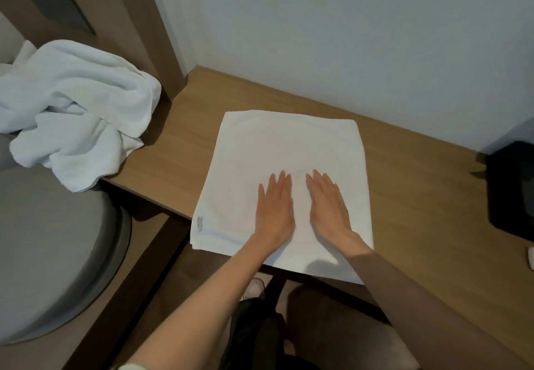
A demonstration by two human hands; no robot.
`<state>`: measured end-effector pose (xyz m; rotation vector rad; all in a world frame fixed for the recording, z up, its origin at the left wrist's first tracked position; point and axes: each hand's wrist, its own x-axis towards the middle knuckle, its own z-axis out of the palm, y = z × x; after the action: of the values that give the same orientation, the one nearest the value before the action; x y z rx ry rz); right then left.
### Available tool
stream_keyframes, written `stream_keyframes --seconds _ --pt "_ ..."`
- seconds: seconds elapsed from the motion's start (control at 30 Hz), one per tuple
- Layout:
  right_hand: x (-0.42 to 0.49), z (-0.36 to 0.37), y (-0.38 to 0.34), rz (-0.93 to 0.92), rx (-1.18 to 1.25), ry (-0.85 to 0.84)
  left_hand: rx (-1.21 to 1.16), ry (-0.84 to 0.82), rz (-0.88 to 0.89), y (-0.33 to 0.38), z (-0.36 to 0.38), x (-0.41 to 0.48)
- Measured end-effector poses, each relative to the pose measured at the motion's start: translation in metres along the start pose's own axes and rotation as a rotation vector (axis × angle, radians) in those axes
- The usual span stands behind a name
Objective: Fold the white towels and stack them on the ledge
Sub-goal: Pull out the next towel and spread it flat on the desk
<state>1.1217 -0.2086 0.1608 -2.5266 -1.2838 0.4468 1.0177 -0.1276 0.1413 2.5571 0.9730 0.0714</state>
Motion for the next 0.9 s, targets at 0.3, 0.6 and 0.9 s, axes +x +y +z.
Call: stream_keyframes --seconds 0.3,0.6,0.9 --pt "0.039 0.044 0.024 0.138 -0.132 0.069 0.165 0.07 -0.073 -0.065 0.014 0.05" --pt "0.04 0.047 0.026 0.176 -0.119 0.134 0.191 0.047 -0.239 -0.118 -0.021 0.095" --pt "0.119 0.032 0.001 0.025 -0.083 0.198 0.077 -0.017 0.043 -0.042 0.001 0.119"
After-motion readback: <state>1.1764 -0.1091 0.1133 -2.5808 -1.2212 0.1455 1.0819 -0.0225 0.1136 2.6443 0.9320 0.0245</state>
